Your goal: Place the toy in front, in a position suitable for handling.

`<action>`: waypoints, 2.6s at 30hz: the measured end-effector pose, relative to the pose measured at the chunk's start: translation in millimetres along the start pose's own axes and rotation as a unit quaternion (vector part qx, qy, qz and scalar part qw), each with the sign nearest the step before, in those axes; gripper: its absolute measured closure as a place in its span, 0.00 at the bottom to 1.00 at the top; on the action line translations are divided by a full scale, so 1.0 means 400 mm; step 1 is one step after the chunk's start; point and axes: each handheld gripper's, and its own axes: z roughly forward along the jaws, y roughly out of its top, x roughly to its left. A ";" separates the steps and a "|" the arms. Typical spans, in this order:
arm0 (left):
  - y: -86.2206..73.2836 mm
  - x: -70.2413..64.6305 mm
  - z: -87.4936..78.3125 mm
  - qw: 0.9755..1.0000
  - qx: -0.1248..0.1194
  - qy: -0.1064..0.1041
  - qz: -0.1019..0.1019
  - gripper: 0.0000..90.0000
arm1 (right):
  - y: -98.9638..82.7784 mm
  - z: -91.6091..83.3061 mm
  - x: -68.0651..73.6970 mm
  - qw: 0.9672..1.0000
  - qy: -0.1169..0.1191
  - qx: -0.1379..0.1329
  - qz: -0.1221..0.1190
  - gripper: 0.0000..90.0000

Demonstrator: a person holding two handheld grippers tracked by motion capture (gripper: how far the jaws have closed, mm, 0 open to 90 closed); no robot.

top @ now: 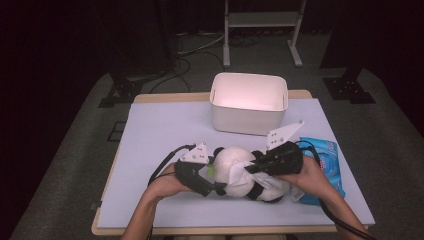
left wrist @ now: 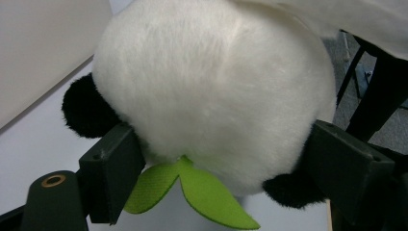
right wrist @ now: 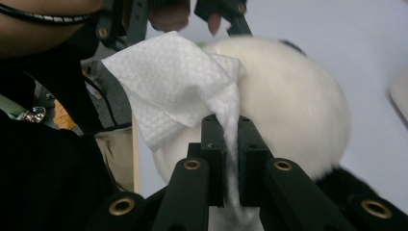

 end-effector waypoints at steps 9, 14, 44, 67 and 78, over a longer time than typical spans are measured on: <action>-0.001 0.000 -0.002 1.000 -0.003 -0.001 -0.001 0.18 | 0.007 0.001 0.001 1.000 0.004 0.004 -0.002 0.93; -0.002 0.002 -0.004 1.000 -0.004 0.000 -0.003 0.18 | -0.040 -0.019 -0.009 1.000 -0.005 0.004 0.022 0.92; 0.006 0.002 -0.001 1.000 -0.015 0.001 -0.004 0.18 | -0.007 -0.007 0.022 1.000 0.016 0.002 -0.004 0.92; -0.015 0.021 0.003 0.999 0.005 -0.029 -0.039 0.12 | -0.119 -0.040 -0.021 0.998 -0.034 0.014 0.049 0.93; -0.038 0.049 0.008 0.995 0.006 -0.051 -0.091 0.11 | -0.133 -0.012 0.000 0.999 -0.020 0.020 0.040 0.93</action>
